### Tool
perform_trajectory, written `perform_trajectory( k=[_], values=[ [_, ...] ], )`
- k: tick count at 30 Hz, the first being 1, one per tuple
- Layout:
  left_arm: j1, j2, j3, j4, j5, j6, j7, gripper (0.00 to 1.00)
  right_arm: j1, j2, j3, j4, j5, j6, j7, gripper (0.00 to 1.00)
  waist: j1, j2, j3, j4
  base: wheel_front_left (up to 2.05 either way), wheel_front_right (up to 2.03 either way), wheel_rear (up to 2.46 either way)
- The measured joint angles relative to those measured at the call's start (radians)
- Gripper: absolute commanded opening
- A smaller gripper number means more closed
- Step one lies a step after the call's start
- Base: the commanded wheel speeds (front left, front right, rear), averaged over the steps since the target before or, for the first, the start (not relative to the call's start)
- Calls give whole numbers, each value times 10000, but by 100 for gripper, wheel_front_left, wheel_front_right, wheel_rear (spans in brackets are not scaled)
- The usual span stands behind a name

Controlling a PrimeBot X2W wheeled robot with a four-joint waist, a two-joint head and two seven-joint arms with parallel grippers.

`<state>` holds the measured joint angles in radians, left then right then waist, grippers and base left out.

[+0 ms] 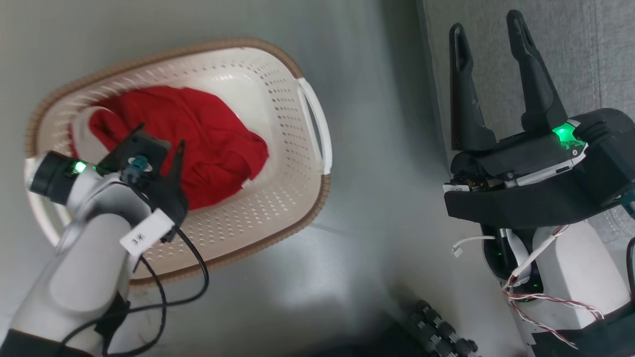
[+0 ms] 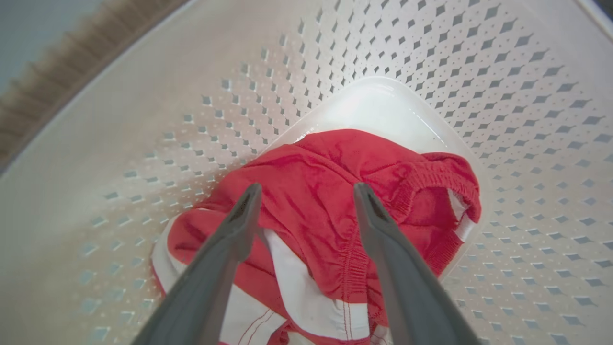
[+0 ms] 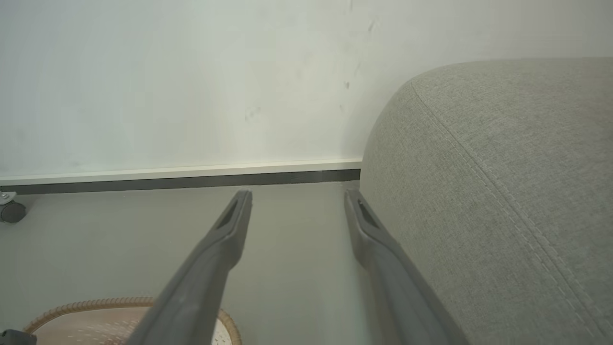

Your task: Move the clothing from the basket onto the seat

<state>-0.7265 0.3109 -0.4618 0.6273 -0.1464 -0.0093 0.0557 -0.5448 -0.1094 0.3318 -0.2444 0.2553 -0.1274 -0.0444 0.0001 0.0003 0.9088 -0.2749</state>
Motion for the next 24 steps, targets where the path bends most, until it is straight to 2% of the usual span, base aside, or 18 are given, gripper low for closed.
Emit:
perform_trajectory(
  k=[12,24],
  values=[
    [-553,282,257,1187,-12,-125,142,100,-174,276,173,462,176,0,-522,100,0,-1,1005,-779,0,0,0],
    [-917,-84,215,2301,-293,-451,322,100,-148,345,184,917,257,0,-915,100,-2,-1,1202,-1076,0,0,0]
  ],
)
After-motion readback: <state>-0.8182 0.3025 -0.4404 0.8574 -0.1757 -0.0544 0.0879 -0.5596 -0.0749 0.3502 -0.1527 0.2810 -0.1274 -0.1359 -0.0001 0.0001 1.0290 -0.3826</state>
